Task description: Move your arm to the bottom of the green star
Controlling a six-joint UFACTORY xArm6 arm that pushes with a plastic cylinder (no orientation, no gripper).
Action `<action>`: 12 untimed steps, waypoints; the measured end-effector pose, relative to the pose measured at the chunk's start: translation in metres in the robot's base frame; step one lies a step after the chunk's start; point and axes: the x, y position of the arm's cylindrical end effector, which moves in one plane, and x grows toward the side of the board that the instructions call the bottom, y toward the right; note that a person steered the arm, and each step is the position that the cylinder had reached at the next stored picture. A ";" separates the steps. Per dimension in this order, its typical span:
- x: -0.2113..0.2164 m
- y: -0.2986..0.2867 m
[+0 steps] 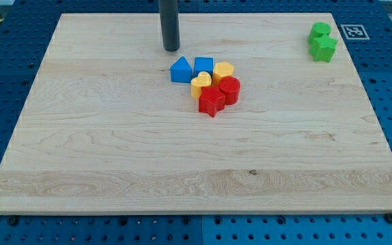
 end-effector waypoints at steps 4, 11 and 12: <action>0.000 0.036; 0.000 0.100; 0.000 0.111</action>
